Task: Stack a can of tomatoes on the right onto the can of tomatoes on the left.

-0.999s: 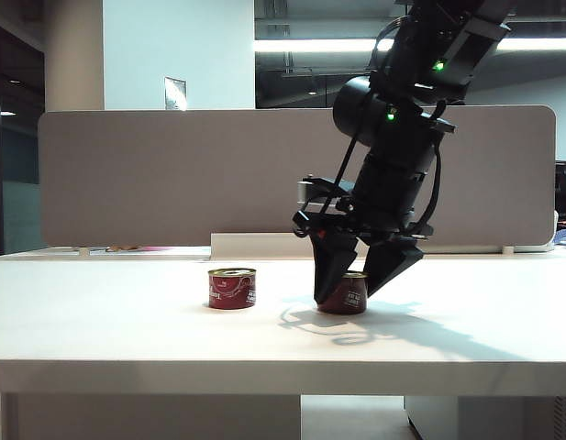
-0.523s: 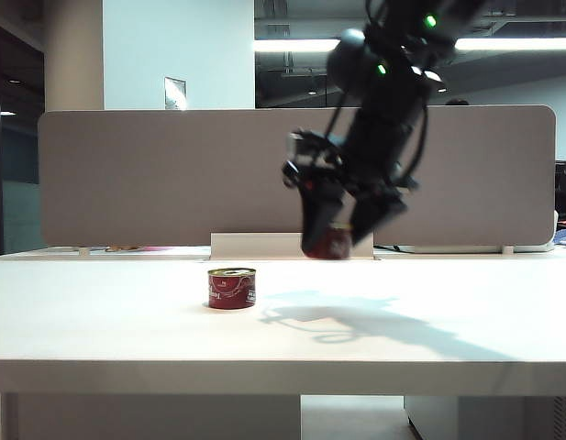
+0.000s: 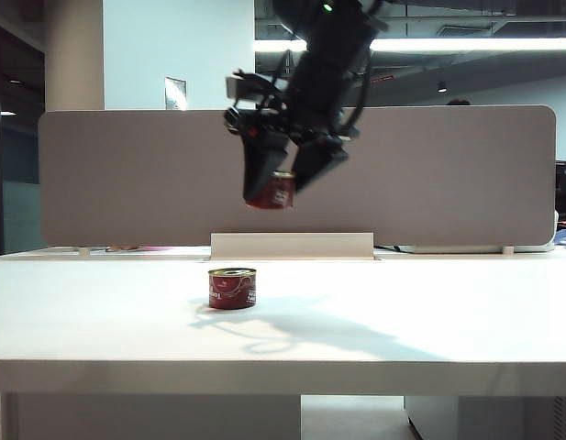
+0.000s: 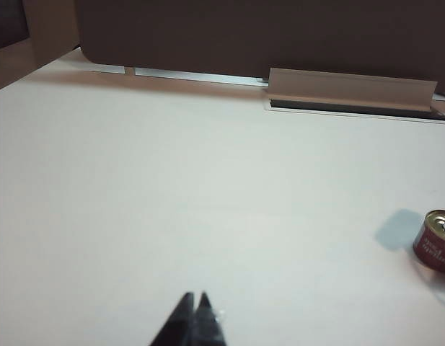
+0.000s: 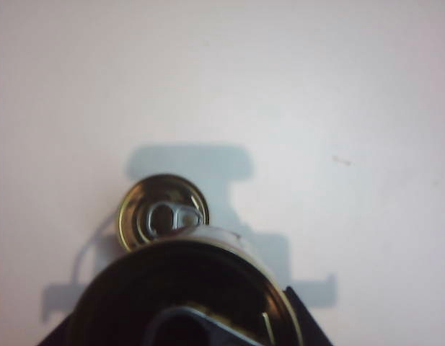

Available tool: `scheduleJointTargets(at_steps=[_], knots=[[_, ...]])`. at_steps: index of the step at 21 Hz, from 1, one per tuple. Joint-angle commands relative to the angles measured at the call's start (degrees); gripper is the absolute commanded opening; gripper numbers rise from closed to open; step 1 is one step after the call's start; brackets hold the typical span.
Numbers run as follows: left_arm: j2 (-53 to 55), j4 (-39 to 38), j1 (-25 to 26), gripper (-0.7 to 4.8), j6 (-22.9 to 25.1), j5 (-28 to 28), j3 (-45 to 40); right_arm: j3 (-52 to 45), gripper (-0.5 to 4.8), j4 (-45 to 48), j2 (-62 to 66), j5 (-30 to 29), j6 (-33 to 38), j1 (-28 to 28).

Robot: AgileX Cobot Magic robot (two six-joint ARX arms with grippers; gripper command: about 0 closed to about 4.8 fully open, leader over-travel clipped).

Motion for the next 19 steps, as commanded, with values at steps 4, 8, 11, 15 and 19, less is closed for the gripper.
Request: scheduleJointTargets(at_steps=[4,8,11,15,19], knots=[[0.07,0.52,0.07,-0.06,0.22,0.00,0.17,6.64,1.99,-0.94,5.35,0.96,-0.11,0.96],[0.07,0.52,0.07,-0.06,0.22,0.00,0.17,13.05,1.99,-5.14,10.34,0.72,-0.09,0.85],[0.07,0.52,0.07,-0.06,0.22,-0.02,0.17,18.58,1.99,-7.98,14.03,-1.46,2.19,0.85],[0.07,0.52,0.07,-0.06,0.22,0.00,0.17,20.74,1.98,-8.07,15.69,-2.54,2.95,0.79],[0.07,0.52,0.07,-0.06,0.22,0.00,0.17,20.76,1.98,-8.48,16.57,-3.15,3.10,0.79]])
